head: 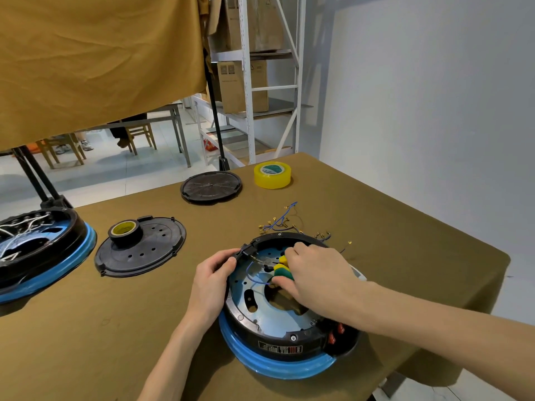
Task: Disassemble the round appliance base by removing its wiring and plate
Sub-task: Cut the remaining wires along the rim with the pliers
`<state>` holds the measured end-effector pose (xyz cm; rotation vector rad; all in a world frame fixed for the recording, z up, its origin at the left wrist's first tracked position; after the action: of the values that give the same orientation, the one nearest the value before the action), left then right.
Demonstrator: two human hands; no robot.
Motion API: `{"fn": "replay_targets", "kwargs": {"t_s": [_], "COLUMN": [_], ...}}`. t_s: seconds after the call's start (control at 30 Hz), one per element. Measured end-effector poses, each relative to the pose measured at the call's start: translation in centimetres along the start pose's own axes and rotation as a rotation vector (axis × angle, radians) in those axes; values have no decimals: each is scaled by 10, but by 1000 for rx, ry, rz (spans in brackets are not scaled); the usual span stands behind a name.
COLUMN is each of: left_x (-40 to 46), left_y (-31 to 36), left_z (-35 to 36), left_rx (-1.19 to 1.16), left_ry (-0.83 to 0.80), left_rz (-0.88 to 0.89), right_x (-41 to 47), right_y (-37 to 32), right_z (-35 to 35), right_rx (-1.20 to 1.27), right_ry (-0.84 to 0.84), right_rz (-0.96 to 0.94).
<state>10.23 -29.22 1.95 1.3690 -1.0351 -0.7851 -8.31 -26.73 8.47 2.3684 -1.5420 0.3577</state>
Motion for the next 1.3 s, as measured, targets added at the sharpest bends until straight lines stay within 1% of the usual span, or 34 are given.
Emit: {"fn": "replay_targets", "kwargs": {"t_s": [0.03, 0.1, 0.13, 0.2, 0.23, 0.27, 0.3, 0.4, 0.5, 0.6, 0.83, 0.93, 1.03, 1.17, 1.3], "left_x": [0, 0, 0, 0, 0, 0, 0, -1, -1, -2, 1, 6, 13, 30, 30], "left_y": [0, 1, 1, 2, 2, 1, 1, 1, 1, -1, -2, -5, -3, 2, 1], "left_z": [0, 2, 1, 1, 1, 1, 1, 2, 2, 3, 3, 3, 5, -7, -8], "left_rx": [-1, 0, 2, 4, 4, 7, 8, 2, 13, 10, -25, -22, -23, 93, 89], "left_ry": [2, -1, -2, -4, -5, -5, -4, -5, -14, -26, -61, -129, -208, -102, -50], "left_rz": [-4, 1, 5, 6, 5, 3, 2, 4, 8, 2, -19, -76, -135, -71, -81], "right_x": [-2, -4, -2, 1, 2, 1, 1, -1, -1, -3, -3, 2, 7, 9, 19], "right_y": [-6, -7, -2, 12, 16, 18, 16, 6, 0, 4, 9, 18, 30, 34, 51], "right_z": [0, 0, 2, 9, 10, 11, 9, 2, -5, -8, 0, 6, 6, 3, 1], "right_rx": [-64, -34, 22, 206, 300, 343, 321, 96, 25, 39, 79, 157, 263, 98, 206], "right_ry": [45, 56, 13, -112, -154, -174, -165, -49, 54, 76, 5, -61, -41, 49, 43], "right_rz": [-55, -47, -8, 129, 190, 216, 200, 73, 6, 6, 27, 49, 87, 55, 142]}}
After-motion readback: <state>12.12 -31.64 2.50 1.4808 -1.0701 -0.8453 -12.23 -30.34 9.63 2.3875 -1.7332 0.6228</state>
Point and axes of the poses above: each hand's wrist, its own x-axis towards the middle knuckle, its own z-axis out of the palm, y = z × x, the point moved 8 cm from there along x, towards the middle knuckle, and after that the axes turned 14 degrees about y, right-handed, at the moved point
